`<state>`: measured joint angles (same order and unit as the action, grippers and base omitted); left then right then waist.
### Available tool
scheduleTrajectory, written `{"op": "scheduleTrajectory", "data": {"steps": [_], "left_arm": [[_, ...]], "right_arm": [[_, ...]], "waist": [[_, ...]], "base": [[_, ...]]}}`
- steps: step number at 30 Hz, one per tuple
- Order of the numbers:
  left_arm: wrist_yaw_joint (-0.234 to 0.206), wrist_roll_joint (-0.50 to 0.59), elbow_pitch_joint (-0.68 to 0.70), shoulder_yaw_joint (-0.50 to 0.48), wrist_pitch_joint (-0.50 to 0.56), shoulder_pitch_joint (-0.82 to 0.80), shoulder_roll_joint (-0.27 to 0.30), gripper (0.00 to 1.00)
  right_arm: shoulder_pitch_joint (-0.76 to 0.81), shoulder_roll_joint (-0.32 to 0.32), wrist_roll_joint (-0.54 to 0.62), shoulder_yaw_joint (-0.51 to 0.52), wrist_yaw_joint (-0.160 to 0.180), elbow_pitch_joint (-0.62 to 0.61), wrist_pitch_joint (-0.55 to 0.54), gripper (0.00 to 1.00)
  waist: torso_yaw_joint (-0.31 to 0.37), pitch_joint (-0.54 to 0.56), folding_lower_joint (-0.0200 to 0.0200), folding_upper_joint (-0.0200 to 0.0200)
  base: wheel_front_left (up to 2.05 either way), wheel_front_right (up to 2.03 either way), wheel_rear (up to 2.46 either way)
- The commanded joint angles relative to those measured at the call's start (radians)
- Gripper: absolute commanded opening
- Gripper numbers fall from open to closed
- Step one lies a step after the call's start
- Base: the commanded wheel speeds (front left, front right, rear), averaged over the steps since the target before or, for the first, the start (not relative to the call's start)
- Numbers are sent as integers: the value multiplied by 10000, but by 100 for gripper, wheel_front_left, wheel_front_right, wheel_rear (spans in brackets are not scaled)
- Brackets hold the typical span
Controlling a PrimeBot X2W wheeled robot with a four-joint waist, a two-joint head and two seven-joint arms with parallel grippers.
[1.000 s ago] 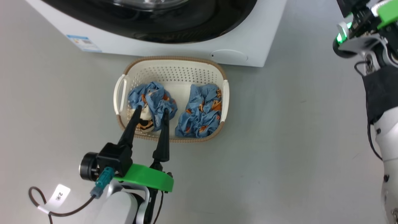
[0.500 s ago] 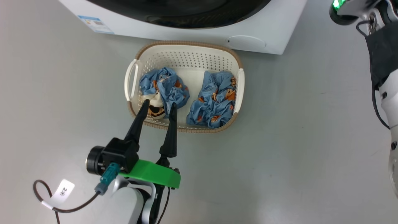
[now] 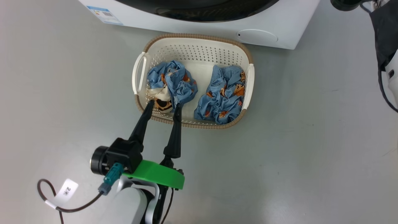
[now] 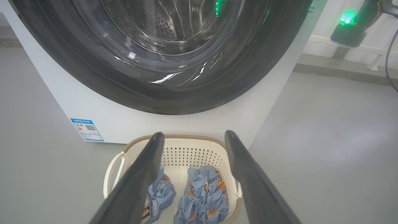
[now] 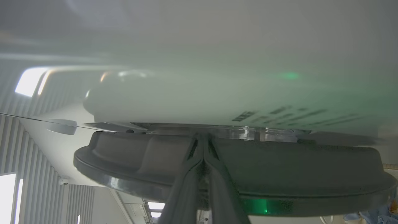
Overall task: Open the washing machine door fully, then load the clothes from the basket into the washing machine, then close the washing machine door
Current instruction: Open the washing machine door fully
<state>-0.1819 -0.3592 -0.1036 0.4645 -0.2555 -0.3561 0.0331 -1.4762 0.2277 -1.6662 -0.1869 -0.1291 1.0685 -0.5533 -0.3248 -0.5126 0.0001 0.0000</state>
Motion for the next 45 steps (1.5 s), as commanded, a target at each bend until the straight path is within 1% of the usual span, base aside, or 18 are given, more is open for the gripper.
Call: {"op": "scheduleTrajectory", "data": {"steps": [1,9,17,29,35,45], "left_arm": [[-88,-99,296,-263,-63,-237,171,100],[-106,-132,313,-234,-63,-278,171,100],[-111,-132,310,-237,-63,-284,171,100],[-113,-71,255,-260,-63,-279,171,100],[-79,-1,199,-310,-63,-231,171,100],[-34,116,136,-366,-63,-81,171,100]], "right_arm": [[-307,-274,-10,-113,-16,-95,-118,0],[-934,-395,-20,-284,-16,1181,-687,0],[-1153,-498,3,-393,-16,1624,-1159,0],[-770,-611,206,-666,-16,1579,-1717,0],[-418,-627,220,-717,-16,1534,-2003,0],[387,-875,322,-909,-16,1224,-2367,0]], "waist": [[-31,-41,0,0],[-86,-127,0,0],[-66,-129,0,0],[69,54,0,0],[151,246,0,0],[254,602,0,0]], "base": [[0,0,0],[0,0,0],[0,0,0],[0,0,0],[0,0,0],[0,0,0]]}}
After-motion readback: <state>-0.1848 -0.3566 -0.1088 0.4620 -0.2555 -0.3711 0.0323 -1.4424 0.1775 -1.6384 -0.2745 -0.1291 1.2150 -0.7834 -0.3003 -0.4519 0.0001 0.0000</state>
